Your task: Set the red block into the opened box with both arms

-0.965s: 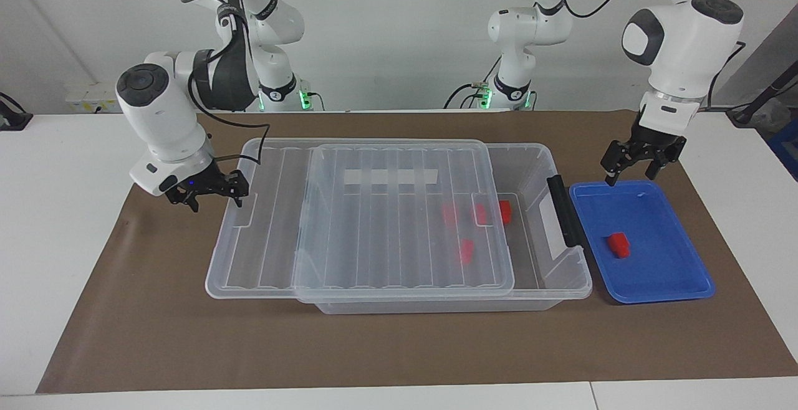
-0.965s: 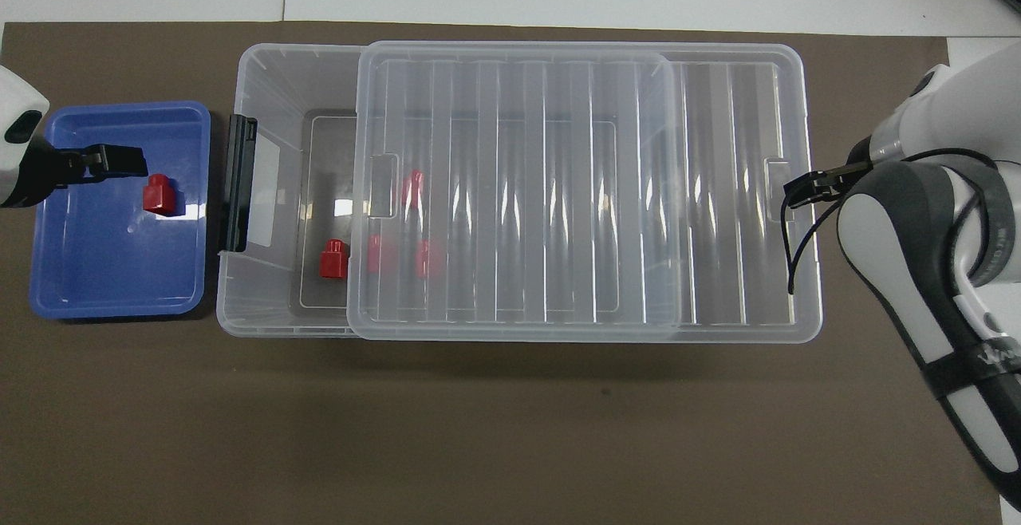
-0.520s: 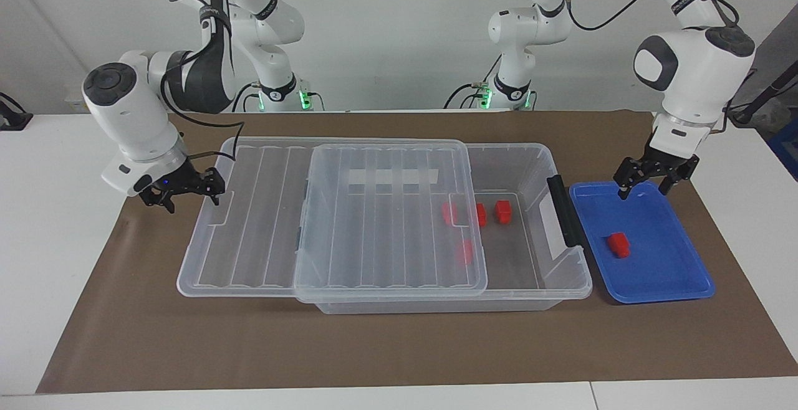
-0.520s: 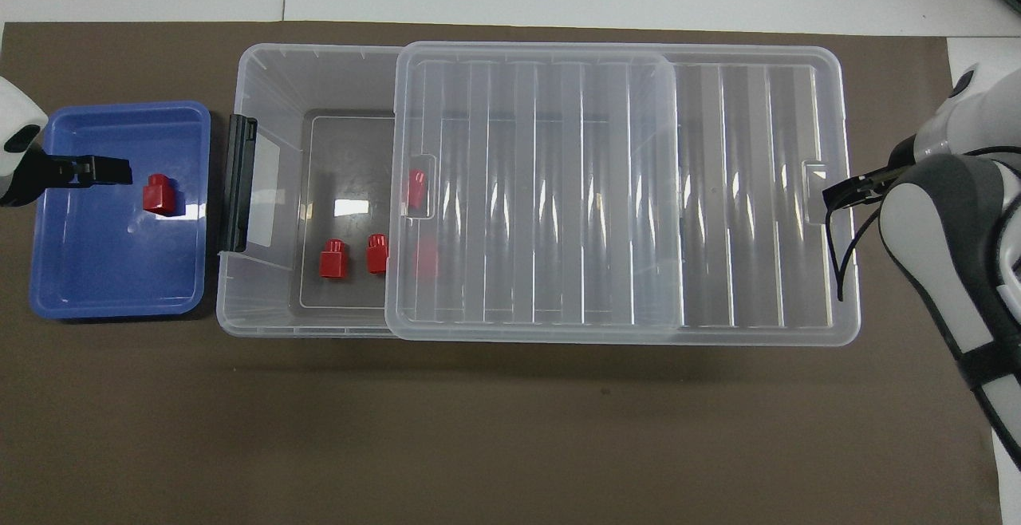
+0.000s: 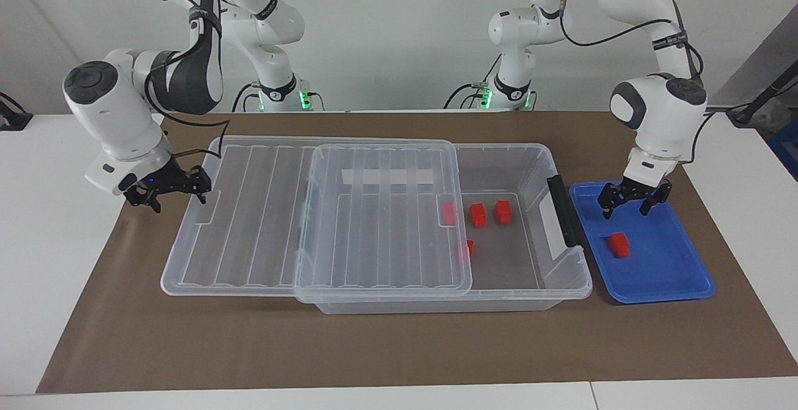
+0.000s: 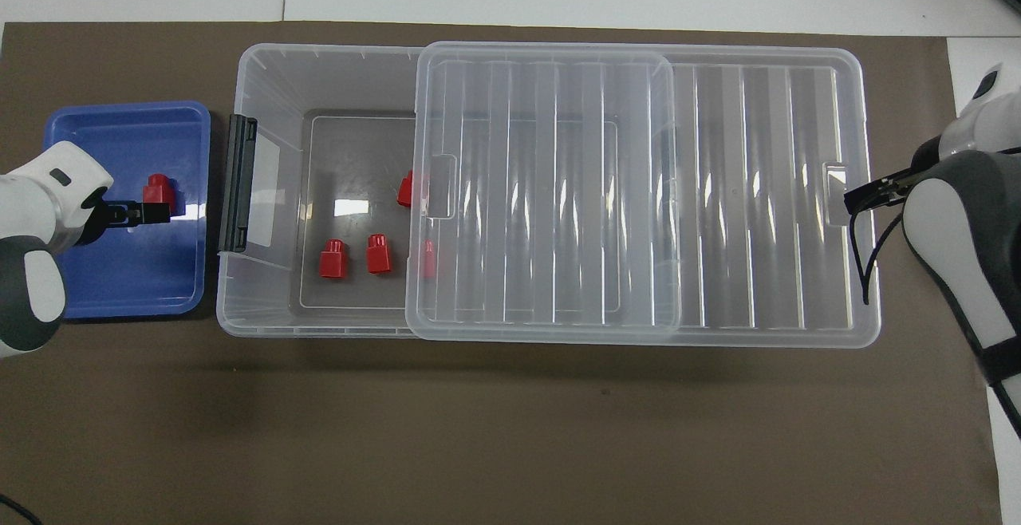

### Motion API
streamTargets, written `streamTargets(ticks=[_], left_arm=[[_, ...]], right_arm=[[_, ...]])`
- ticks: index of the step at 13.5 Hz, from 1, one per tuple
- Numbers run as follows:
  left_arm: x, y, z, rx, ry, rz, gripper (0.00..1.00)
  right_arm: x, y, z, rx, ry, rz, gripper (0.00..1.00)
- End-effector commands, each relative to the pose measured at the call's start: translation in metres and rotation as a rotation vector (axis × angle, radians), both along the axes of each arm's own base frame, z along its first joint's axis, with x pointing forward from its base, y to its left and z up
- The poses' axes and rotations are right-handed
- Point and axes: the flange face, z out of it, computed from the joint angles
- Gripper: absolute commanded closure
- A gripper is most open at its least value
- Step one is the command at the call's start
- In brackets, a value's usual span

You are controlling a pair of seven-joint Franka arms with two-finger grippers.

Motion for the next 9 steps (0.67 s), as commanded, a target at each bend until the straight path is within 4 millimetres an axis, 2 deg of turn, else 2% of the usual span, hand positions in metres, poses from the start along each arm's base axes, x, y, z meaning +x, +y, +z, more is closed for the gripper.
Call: streamTargets(ticks=[1,2,6,8,9], left_arm=[[0.006,-0.001,-0.024,-0.001,-0.024,-0.009,0.0],[0.007,0.0,-0.028,-0.002,-0.022,-0.001,0.0],[0.021,-0.004,-0.021,-0.018,-0.048,0.069,0.0],[0.031,-0.004,-0.028,-0.015,-0.047,0.067,0.0],[0.034,-0.001,-0.038,-0.013,-0.045,0.068,0.0]], right_arm=[[-0.003,-0.003,0.005,-0.006,0.007,0.023,0.05],[-0.003,-0.003,0.007,-0.006,0.004,0.022,0.05],[-0.011,0.004,0.022,0.003,-0.008,-0.034,0.05],[-0.022,0.01,0.037,0.015,-0.033,-0.113,0.05],[-0.028,0.021,0.043,0.018,-0.04,-0.151,0.05]])
